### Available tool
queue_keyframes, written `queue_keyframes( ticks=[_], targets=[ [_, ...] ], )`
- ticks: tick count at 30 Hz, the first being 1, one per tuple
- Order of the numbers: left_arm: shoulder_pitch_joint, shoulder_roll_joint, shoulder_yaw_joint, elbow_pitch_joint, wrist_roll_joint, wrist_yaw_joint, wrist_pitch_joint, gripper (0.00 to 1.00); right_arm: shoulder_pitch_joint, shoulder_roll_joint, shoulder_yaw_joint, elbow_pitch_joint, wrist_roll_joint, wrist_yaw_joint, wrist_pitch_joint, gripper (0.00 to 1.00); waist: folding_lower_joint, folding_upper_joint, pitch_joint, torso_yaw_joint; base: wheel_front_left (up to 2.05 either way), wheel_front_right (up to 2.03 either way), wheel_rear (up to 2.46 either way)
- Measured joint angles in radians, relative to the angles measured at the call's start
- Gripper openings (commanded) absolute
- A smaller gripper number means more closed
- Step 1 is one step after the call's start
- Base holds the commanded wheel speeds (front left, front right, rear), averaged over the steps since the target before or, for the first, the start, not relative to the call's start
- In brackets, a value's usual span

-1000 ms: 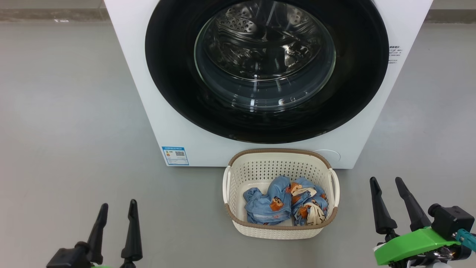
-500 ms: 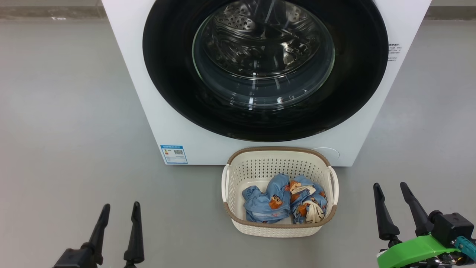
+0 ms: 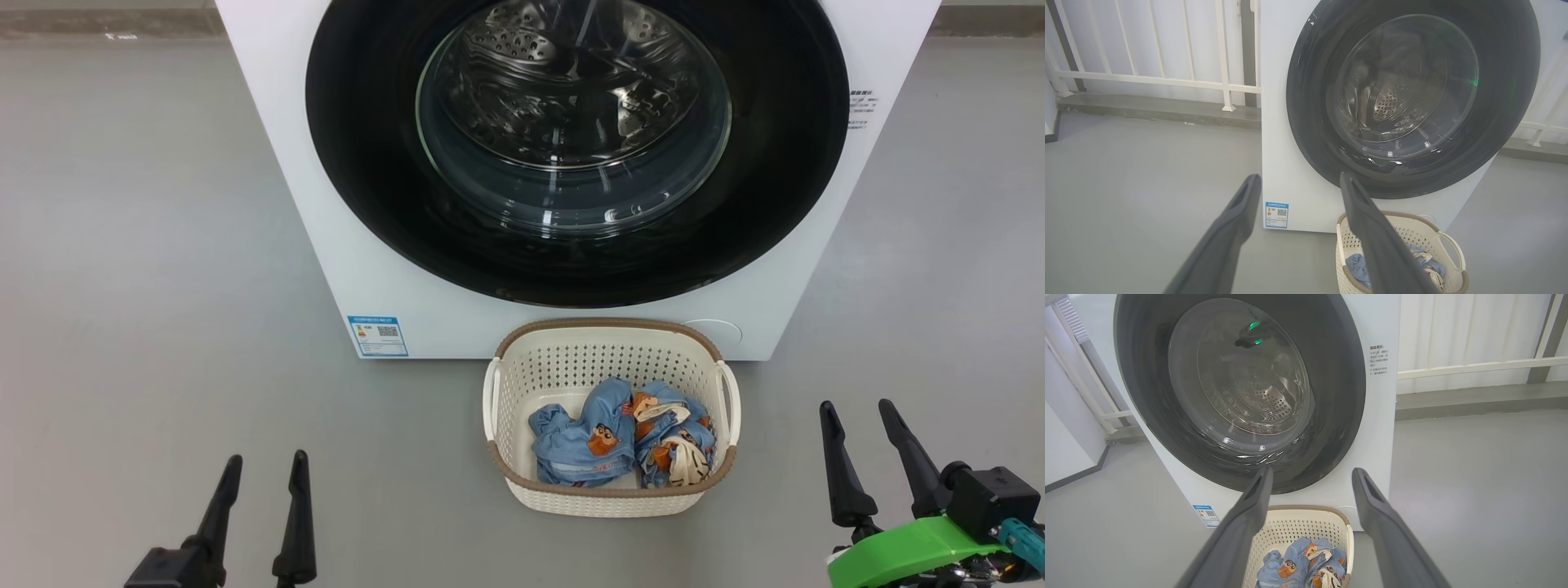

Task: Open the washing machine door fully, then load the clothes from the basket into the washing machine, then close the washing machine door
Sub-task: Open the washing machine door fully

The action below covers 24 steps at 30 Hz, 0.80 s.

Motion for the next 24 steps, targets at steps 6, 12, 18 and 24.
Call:
queue_keyframes(
  ticks=[6, 12, 18, 24],
  targets=[
    [0.000, 0.000, 0.003, 0.006, 0.008, 0.000, 0.000, 1.00, 0.000, 0.005, 0.002, 0.001, -0.001, 0.000, 0.000, 1.00, 0.0000, 0.0000, -0.002, -0.002, 0.50, 0.50, -1.00],
    [-0.008, 0.000, 0.008, 0.008, 0.008, 0.000, 0.000, 1.00, -0.001, 0.011, 0.003, 0.001, -0.001, 0.000, 0.000, 1.00, 0.0000, 0.0000, 0.003, -0.009, 0.97, 0.97, -1.94],
    [-0.018, -0.001, 0.010, 0.008, 0.008, 0.000, 0.000, 1.00, -0.002, 0.011, 0.003, 0.001, -0.001, 0.000, 0.000, 1.00, 0.0000, 0.0000, 0.008, -0.017, 1.23, 1.23, -2.46],
    [-0.021, -0.001, 0.010, 0.008, 0.008, 0.000, 0.000, 1.00, -0.003, 0.011, 0.003, 0.002, -0.001, 0.000, 0.000, 1.00, 0.0000, 0.0000, 0.012, -0.025, 1.23, 1.23, -2.46]
  ],
)
